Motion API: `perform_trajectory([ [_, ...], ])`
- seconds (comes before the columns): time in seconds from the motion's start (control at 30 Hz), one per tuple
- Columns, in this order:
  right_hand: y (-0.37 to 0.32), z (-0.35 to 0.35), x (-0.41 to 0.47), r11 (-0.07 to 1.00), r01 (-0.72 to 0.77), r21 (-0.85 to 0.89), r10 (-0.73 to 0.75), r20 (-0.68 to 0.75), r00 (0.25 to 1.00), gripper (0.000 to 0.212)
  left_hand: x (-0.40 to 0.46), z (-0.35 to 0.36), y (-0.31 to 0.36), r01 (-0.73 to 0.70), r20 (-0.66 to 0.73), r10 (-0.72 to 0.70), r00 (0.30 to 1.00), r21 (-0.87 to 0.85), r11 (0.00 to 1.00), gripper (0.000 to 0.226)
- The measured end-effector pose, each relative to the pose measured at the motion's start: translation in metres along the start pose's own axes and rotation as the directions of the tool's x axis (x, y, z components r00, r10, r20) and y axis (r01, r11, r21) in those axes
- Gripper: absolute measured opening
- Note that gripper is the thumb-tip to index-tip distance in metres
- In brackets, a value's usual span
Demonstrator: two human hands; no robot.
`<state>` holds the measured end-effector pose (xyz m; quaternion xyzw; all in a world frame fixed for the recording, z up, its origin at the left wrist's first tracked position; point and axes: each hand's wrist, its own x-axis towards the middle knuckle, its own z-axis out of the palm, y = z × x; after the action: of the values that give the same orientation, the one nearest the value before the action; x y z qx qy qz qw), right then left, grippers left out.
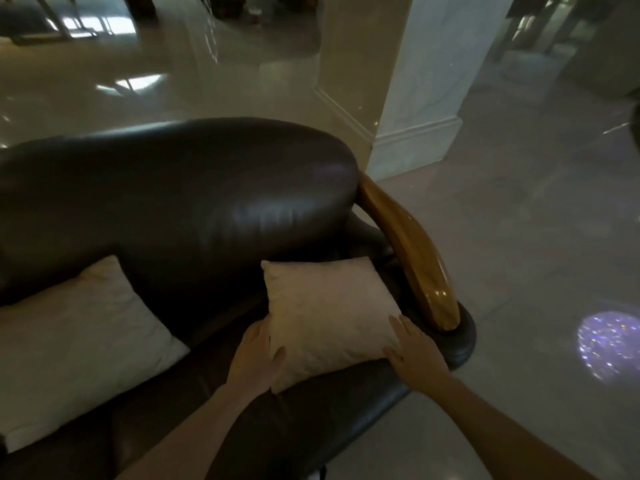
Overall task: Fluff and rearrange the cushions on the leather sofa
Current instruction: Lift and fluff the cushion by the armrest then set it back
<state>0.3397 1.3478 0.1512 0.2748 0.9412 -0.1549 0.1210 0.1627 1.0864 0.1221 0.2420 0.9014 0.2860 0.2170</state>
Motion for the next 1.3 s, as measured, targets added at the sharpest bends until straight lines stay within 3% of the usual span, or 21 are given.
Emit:
perform_trajectory([
  [0.17,0.022,-0.001,0.037,0.996,-0.071,0.052,0.067,0.076,0.995,0.069,0.029,0.021,-0.007,0.112,0.077,-0.108,0.991,-0.056,0.992,0.072],
  [0.3,0.043,0.018,0.065,0.97,-0.169,0.172,0.154,0.095,0.983,0.104,0.038,0.031,-0.018,0.169,0.105,-0.162,0.981,-0.056,0.984,0.07],
  [0.4,0.045,0.015,0.081,0.959,-0.211,0.187,0.16,0.257,0.953,0.09,0.041,0.04,-0.03,0.253,0.135,-0.246,0.96,-0.04,0.967,0.071],
  [0.57,0.066,0.031,0.099,0.949,-0.235,0.21,0.181,0.247,0.952,0.061,0.045,0.054,-0.038,0.355,0.158,-0.347,0.924,-0.025,0.934,0.069],
  [0.67,0.08,0.037,0.114,0.92,-0.32,0.225,0.235,0.335,0.912,0.058,0.045,0.064,-0.034,0.416,0.155,-0.407,0.9,-0.028,0.909,0.068],
  [0.77,0.1,0.046,0.128,0.876,-0.394,0.278,0.293,0.342,0.893,0.074,0.042,0.072,-0.028,0.47,0.152,-0.459,0.875,-0.043,0.882,0.067],
  [0.87,0.137,0.064,0.145,0.923,-0.327,0.201,0.229,0.394,0.89,0.054,0.043,0.082,-0.025,0.509,0.146,-0.499,0.854,-0.04,0.86,0.063],
  [0.97,0.144,0.061,0.152,0.924,-0.32,0.21,0.217,0.401,0.89,0.05,0.048,0.094,-0.023,0.55,0.125,-0.54,0.832,-0.068,0.832,0.058],
  [1.3,0.159,0.079,0.184,0.908,-0.373,0.19,0.248,0.473,0.845,0.058,0.078,0.126,-0.033,0.603,0.154,-0.586,0.796,-0.111,0.79,0.061],
])
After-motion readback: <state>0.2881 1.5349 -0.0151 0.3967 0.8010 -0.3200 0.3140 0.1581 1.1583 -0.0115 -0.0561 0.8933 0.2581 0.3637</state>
